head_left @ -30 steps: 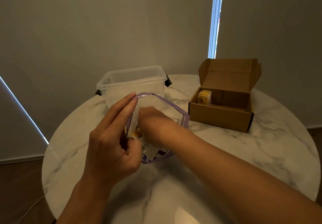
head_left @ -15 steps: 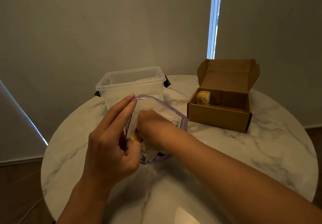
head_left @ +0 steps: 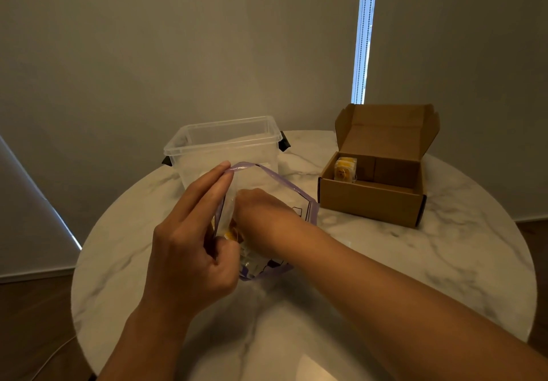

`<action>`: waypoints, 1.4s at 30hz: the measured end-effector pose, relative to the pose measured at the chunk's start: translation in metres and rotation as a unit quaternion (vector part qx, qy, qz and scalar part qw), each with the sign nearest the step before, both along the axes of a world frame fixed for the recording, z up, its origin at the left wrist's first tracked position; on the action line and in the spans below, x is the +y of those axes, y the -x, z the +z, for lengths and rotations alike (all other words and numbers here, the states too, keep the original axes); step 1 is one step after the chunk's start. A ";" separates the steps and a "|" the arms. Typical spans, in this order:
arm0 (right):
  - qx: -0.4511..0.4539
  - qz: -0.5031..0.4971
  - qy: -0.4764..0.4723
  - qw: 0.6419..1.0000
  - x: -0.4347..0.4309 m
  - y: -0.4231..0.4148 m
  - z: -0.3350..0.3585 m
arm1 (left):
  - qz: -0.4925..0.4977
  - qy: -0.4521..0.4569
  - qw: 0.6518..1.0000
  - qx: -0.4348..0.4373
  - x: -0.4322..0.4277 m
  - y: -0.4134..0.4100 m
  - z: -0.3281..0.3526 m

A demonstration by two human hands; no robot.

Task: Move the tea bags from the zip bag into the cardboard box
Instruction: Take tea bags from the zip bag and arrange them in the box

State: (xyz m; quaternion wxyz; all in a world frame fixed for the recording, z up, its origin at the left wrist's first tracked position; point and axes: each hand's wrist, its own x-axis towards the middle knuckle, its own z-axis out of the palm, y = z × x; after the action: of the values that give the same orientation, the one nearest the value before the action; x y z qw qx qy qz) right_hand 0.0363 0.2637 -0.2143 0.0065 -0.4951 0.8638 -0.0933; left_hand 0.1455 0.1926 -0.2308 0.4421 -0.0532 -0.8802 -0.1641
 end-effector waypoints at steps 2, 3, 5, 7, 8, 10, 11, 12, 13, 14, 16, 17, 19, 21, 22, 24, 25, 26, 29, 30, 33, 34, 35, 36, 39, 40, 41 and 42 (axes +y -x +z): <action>0.001 0.002 0.000 1.000 -0.001 0.000 0.000 | 0.002 -0.002 1.000 0.000 0.000 0.000 -0.001; -0.001 0.005 0.003 1.000 -0.001 0.000 0.001 | 0.005 -0.003 1.000 -0.001 -0.001 0.000 -0.001; -0.013 0.008 0.004 1.000 0.001 0.000 0.003 | 0.010 -0.006 1.000 -0.005 -0.002 0.000 -0.003; -0.010 0.008 0.015 1.000 0.006 -0.001 0.005 | 0.009 -0.010 1.000 -0.009 -0.003 0.000 -0.003; -0.005 0.007 0.026 1.000 0.010 -0.002 0.004 | 0.006 -0.012 1.000 -0.011 -0.003 0.000 -0.002; 0.002 0.006 0.059 0.998 0.020 -0.005 0.001 | -0.001 -0.011 1.000 -0.012 -0.003 -0.001 0.000; 0.001 0.005 0.071 0.997 0.025 -0.006 0.000 | -0.005 -0.010 1.000 -0.013 -0.002 -0.001 0.000; 0.000 0.006 0.079 0.997 0.030 -0.008 -0.001 | -0.008 -0.009 1.000 -0.014 -0.001 -0.001 0.001; -0.003 0.009 0.088 0.996 0.035 -0.009 -0.001 | -0.010 -0.007 1.000 -0.015 0.000 -0.001 0.002; -0.010 0.015 0.099 0.995 0.038 -0.011 -0.001 | -0.012 -0.006 1.000 -0.014 0.000 -0.001 0.002; -0.036 0.030 0.123 0.991 0.042 -0.013 0.000 | -0.014 -0.006 1.000 -0.007 0.000 -0.001 0.001; -0.045 0.034 0.128 0.990 0.043 -0.013 0.000 | -0.015 -0.007 1.000 -0.002 0.000 0.000 0.000; -0.045 0.038 0.126 0.990 0.043 -0.012 -0.001 | -0.015 -0.005 1.000 0.005 0.000 0.001 -0.001; -0.038 0.039 0.126 0.991 0.044 -0.010 -0.002 | -0.018 -0.004 1.000 0.006 -0.001 0.001 -0.002; -0.037 0.042 0.128 0.990 0.045 -0.010 -0.003 | -0.020 -0.003 1.000 0.007 -0.002 0.001 -0.002; -0.043 0.052 0.135 0.989 0.049 -0.008 -0.004 | -0.021 -0.006 1.000 0.007 -0.003 0.001 -0.003; -0.049 0.057 0.139 0.987 0.053 -0.008 -0.003 | -0.020 -0.008 1.000 0.007 -0.004 0.001 -0.004; -0.057 0.063 0.146 0.986 0.057 -0.008 -0.003 | -0.018 -0.008 1.000 0.007 -0.005 0.002 -0.005; -0.100 0.085 0.181 0.975 0.070 -0.007 -0.001 | -0.017 -0.004 1.000 0.007 -0.005 0.002 -0.005; -0.120 0.091 0.192 0.970 0.074 -0.008 0.000 | -0.018 -0.001 1.000 0.006 -0.005 0.002 -0.004; -0.183 0.081 0.235 0.951 0.081 -0.011 0.000 | -0.019 0.001 1.000 0.003 -0.005 0.001 -0.003; -0.202 0.070 0.254 0.943 0.083 -0.011 0.000 | -0.020 -0.001 1.000 0.003 -0.005 0.001 -0.003; -0.228 0.060 0.274 0.933 0.087 -0.012 0.003 | -0.020 -0.002 1.000 0.004 -0.005 0.002 -0.004; -0.260 0.053 0.291 0.919 0.093 -0.011 0.006 | -0.021 -0.004 1.000 0.004 -0.005 0.002 -0.004; -0.364 0.038 0.343 0.865 0.118 0.001 0.023 | -0.028 -0.016 0.999 0.002 -0.006 0.002 -0.006; -0.387 0.031 0.370 0.844 0.127 0.009 0.030 | -0.029 -0.018 0.999 0.001 -0.005 0.002 -0.006; -0.401 0.018 0.400 0.824 0.136 0.017 0.036 | -0.031 -0.018 0.999 -0.001 -0.005 0.002 -0.006; -0.403 -0.001 0.428 0.809 0.143 0.028 0.042 | -0.032 -0.016 0.999 -0.002 -0.005 0.003 -0.006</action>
State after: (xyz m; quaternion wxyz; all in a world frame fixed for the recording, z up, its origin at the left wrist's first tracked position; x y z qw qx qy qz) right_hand 0.0086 0.4071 -0.1720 0.1415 -0.3652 0.6567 -0.6445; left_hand 0.1430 0.1880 -0.2365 0.4359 -0.0736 -0.8762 -0.1921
